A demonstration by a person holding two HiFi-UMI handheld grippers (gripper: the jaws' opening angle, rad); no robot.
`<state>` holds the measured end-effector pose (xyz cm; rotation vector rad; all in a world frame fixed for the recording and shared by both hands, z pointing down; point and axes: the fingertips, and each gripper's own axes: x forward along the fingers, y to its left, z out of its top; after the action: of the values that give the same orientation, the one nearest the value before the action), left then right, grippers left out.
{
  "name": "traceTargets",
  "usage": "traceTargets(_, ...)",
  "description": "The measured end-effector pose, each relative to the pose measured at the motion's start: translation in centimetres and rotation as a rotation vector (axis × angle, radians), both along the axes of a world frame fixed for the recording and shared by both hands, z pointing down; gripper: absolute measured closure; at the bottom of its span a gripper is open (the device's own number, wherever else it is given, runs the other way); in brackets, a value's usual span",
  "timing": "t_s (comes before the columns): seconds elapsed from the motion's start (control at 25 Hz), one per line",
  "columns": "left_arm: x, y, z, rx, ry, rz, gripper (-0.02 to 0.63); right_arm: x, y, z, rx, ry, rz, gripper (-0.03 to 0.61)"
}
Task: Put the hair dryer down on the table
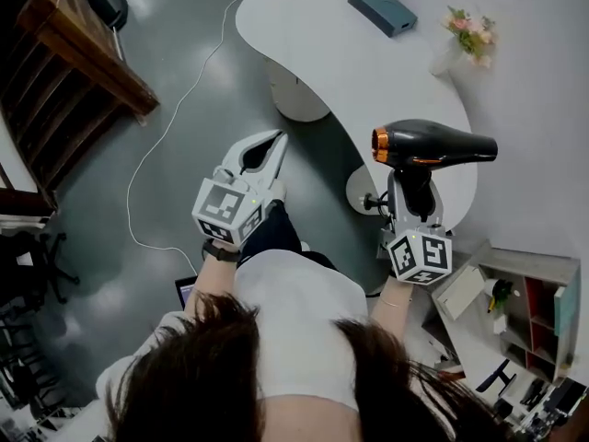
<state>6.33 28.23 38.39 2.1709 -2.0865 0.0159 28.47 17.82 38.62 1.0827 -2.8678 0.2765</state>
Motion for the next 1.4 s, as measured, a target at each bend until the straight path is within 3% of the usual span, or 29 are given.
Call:
traceTargets(0.56, -11.8, -10.7, -0.5, 0.018, 0.022, 0.075, 0.555, -11.1, -9.3, -0.7, -0.004, 0.025, 0.086, 0.353)
traceTargets(0.96, -18.7, -15.1, 0.4, 0.010, 0.034, 0.123, 0.555, -16.6, -13.5, -0.2, -0.019, 0.017, 0.157, 0.353)
traceTargets(1.4, -20.6, -17.2, 3.3, -0.049, 0.064, 0.208, 0.555, -18.2, -14.2, 2.6, -0.105, 0.020, 0.250, 0.353)
